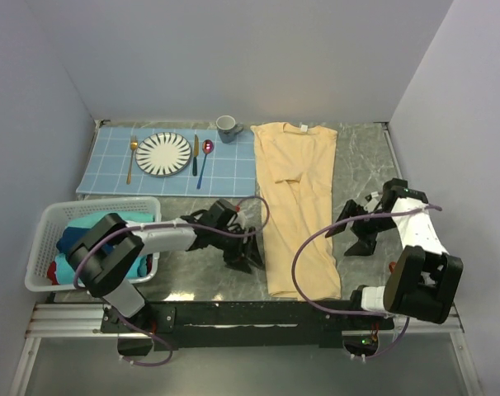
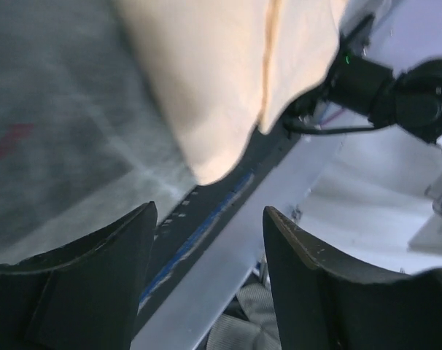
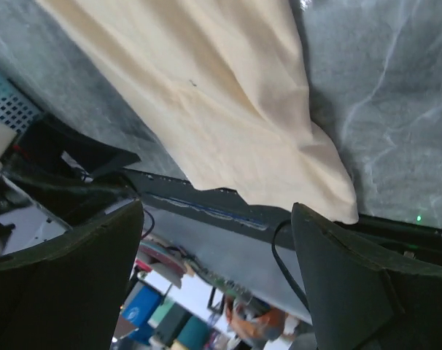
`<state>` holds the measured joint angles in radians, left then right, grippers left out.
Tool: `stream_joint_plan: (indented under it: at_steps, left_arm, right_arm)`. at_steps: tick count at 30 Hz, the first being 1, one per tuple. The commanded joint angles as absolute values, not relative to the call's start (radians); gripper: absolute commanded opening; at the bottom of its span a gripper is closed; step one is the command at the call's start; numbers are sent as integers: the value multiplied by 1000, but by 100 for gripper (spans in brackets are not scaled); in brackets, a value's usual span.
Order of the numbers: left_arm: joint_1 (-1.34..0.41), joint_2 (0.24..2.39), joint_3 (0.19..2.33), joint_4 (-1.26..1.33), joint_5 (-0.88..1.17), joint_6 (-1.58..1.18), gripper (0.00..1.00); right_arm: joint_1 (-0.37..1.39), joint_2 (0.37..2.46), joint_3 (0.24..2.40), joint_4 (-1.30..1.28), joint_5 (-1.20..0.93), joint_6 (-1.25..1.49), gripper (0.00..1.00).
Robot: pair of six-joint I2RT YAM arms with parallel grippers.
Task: Roll the t-shirts
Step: Roll the T-shirt to the center of the board.
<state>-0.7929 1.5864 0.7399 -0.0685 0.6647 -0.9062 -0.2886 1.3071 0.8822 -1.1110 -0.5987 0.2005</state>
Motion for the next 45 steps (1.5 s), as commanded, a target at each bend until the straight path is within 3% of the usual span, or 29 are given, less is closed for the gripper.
stream_joint_plan:
  at_steps: [1,6,17,20,21,24,30,34,39,45]
  left_arm:
    - [-912,1646,768,103,732,-1040,66]
    - [-951,1724,782,86,690,-1074,66]
    - [-1009,1859,876,-63,575,-1170,68]
    - [-1015,1873,855,-55,574,-1209,55]
    - [-1015,1871,838,-48,574,-1213,42]
    - [-1006,1836,836,-86,563,-1190,26]
    - [-947,1763,801,-8,643,-1083,1]
    - [-864,1730,810,-63,706,-909,1]
    - [-786,1703,766,-126,778,-832,1]
    - [-775,1698,744,-8,876,-867,1]
  right_arm:
    - [-195,1353,922,-1175,-393,320,90]
    - [-207,1465,879,-1143,-393,344,84]
    - [-258,1508,877,-1155,-417,331,79]
    - [-261,1516,864,-1146,-440,331,78]
    - [-264,1513,861,-1141,-445,331,78]
    - [-265,1494,856,-1143,-452,330,78]
    - [-166,1402,821,-1182,-505,351,76]
    - [-74,1394,770,-1200,-552,368,79]
    - [-25,1376,713,-1157,-615,388,73]
    - [90,1321,600,-1097,-710,449,70]
